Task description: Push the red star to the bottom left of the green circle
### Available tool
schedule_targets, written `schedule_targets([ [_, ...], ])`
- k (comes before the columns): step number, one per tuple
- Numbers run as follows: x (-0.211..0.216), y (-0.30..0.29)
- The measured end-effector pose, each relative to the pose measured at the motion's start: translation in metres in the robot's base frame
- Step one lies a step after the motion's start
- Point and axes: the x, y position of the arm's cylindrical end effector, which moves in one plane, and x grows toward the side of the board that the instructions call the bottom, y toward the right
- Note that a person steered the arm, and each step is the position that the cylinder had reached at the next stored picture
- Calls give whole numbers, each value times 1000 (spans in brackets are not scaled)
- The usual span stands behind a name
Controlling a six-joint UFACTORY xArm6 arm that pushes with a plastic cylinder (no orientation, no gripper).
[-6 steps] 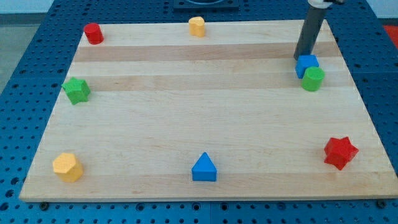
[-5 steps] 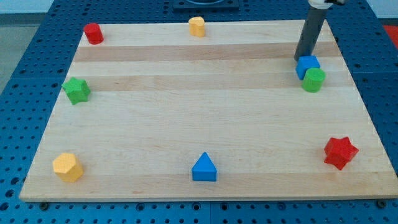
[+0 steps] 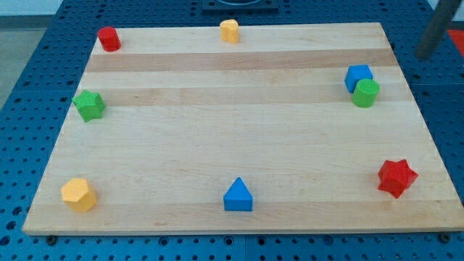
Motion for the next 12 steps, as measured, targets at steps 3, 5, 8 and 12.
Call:
schedule_targets([
  [3, 197, -9],
  [5, 272, -85],
  [8, 207, -159],
  [12, 150, -119],
])
